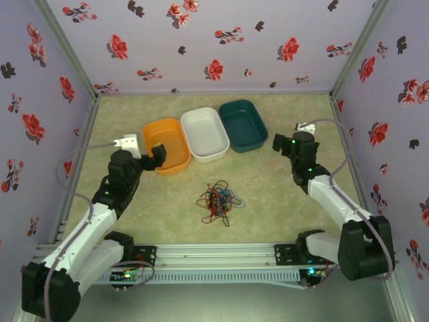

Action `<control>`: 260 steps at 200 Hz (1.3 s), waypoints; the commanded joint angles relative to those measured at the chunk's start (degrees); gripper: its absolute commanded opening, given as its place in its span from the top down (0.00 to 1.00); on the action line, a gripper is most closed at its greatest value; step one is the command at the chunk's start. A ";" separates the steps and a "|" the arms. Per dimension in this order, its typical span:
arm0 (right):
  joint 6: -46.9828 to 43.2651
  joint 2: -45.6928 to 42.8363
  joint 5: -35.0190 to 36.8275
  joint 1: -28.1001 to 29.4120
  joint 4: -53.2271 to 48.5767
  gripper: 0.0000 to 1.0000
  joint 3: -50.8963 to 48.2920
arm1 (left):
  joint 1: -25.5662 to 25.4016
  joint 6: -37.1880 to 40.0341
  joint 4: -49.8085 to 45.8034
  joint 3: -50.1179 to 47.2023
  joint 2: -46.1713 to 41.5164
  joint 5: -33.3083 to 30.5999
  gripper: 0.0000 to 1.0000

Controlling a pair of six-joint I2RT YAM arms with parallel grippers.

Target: Untangle the cables

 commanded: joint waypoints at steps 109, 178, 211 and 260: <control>12.61 1.73 -13.21 12.52 -28.67 0.15 7.72 | -23.84 -5.94 -4.54 13.36 29.03 -0.54 0.00; 15.23 4.31 -22.42 14.80 -32.33 0.33 7.70 | -25.82 -4.97 -11.27 19.89 36.94 7.15 0.09; 15.91 4.69 -25.42 18.00 -32.89 0.39 6.77 | -25.81 -5.39 -14.36 19.53 36.35 11.25 0.14; 16.04 7.30 -28.64 22.16 -33.19 0.48 5.90 | -25.88 -9.41 -10.69 17.52 38.34 16.06 0.20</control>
